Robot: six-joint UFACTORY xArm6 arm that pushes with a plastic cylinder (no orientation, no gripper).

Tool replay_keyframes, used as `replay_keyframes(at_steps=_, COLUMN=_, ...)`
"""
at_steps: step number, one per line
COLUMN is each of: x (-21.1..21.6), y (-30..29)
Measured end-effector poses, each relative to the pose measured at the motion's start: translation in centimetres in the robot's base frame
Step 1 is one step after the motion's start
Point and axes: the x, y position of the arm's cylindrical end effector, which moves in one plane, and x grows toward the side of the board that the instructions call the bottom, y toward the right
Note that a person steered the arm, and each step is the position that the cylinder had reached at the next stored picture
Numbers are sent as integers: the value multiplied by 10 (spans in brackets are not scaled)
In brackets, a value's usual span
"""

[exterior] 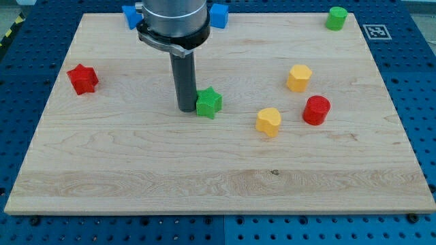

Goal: Move the red star above the green star

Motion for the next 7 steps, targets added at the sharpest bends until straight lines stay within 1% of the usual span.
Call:
replay_keyframes(at_steps=1, x=0, y=-64)
replay_keyframes(at_steps=2, x=-9, y=-146)
replay_keyframes(at_steps=3, x=-33, y=-225)
replay_keyframes(at_steps=4, x=-47, y=-240)
replay_keyframes(at_steps=5, x=-55, y=-230)
replay_keyframes(at_steps=6, x=-70, y=-200)
replay_keyframes(at_steps=7, x=-65, y=-187)
